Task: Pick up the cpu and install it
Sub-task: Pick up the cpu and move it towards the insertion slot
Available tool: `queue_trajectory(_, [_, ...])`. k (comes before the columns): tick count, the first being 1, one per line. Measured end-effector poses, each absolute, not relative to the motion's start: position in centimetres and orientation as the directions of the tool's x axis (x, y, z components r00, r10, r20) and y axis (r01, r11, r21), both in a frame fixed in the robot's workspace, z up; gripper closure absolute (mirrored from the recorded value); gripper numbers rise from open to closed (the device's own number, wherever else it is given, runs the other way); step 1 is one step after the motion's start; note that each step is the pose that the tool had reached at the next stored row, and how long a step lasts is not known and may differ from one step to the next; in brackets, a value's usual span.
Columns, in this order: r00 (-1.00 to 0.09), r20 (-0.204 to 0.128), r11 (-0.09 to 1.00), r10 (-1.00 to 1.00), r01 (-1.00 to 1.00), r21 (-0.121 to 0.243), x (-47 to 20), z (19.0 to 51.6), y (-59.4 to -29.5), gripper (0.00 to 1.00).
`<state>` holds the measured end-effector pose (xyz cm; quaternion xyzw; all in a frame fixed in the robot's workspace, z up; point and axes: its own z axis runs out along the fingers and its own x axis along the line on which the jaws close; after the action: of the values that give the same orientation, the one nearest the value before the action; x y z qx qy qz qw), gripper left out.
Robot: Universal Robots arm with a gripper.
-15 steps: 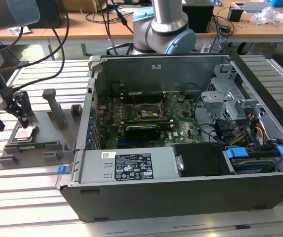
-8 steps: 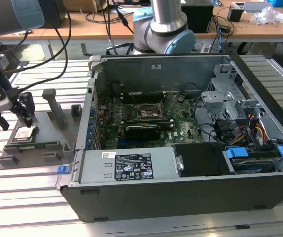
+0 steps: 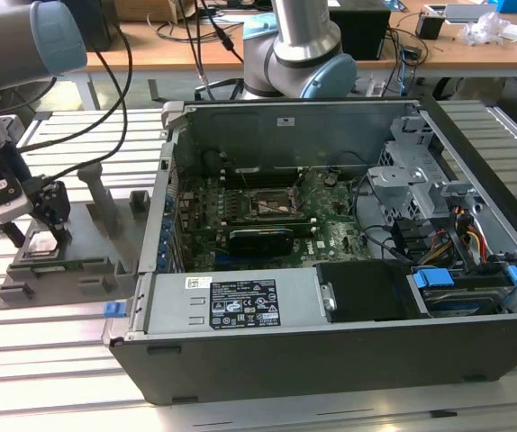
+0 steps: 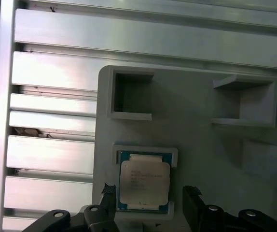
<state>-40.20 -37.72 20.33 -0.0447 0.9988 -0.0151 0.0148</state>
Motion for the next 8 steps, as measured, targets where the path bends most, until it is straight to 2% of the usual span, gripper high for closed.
queue_trajectory(8, [-0.996,-0.03,0.996,-0.089,-0.089,-0.016,-40.46,19.64,-37.73,0.34])
